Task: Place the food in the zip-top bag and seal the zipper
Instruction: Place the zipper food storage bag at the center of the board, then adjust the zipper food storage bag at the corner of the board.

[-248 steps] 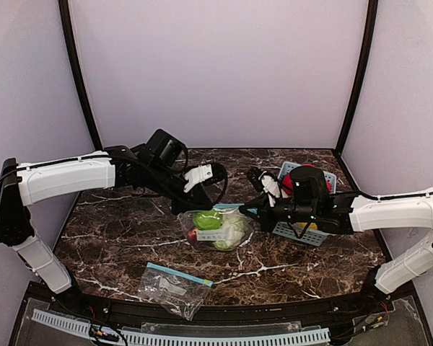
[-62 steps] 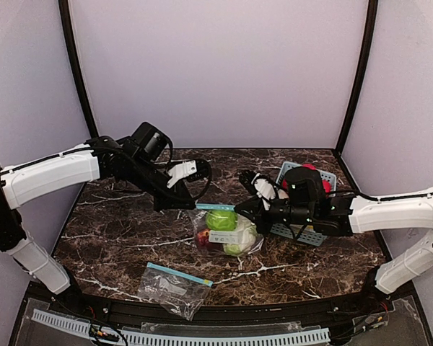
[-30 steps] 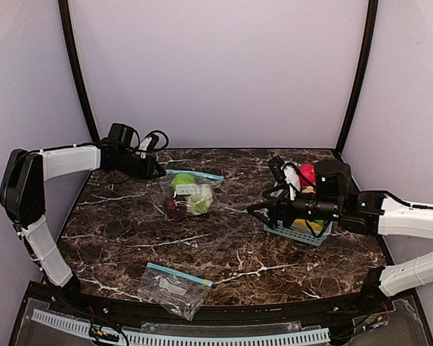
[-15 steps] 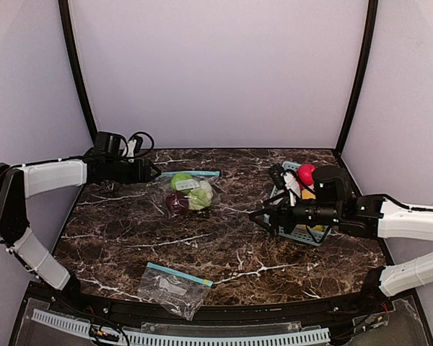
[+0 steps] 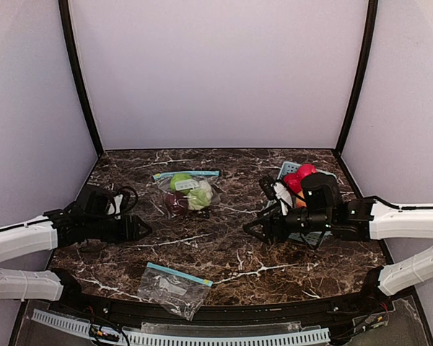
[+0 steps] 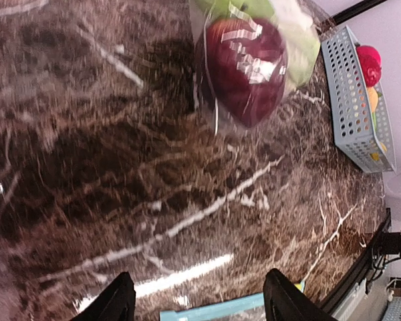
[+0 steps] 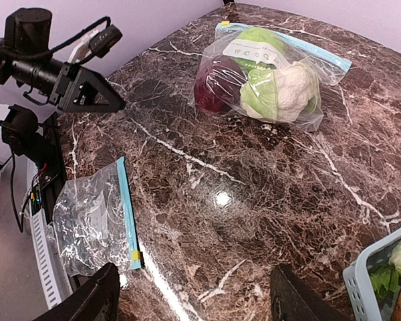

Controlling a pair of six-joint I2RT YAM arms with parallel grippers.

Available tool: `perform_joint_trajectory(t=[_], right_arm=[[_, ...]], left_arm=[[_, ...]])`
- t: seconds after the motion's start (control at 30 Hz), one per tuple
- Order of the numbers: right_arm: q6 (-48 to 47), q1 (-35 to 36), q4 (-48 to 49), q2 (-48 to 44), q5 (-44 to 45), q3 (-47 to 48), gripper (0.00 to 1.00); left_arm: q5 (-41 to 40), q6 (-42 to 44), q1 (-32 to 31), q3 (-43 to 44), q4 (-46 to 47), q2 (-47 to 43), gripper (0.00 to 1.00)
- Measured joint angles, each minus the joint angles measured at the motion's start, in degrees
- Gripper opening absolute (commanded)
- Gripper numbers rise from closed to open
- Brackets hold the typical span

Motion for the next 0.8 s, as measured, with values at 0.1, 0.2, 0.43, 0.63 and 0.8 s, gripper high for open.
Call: perform_joint_trajectory(t=[0.1,0.2,0.43,0.63,0.8], right_arm=[[0.0,0.0,0.2,0.1,0.3,0.0,0.75],[0.2,0.0,1.3,0.1,0.7,-0.8,0.75],[0.3,0.0,2.3,0.1,1.4,-1.4,0.75],[0.4,0.0,3.3,0.1,1.5,-1.4,0.75],[0.4,0.1,3.4,0.1,1.6,-1.4,0.75]], left_arm=[[-0.1,-6.2,-3.8,-5.0,-2.6,-5.6,0.64],[-0.1,-11.6,-6.1,-8.4,-5.1,-12.3,0.62],[2.0,-20.6,-9.7,-14.6,-9.6,-19.6,0.61],[4.4,-23.3,-12.4,-14.8,-11.8,-19.1,0.61],[6.9,-24.0,-14.4,-15.0,-11.9,-16.4,0.60]])
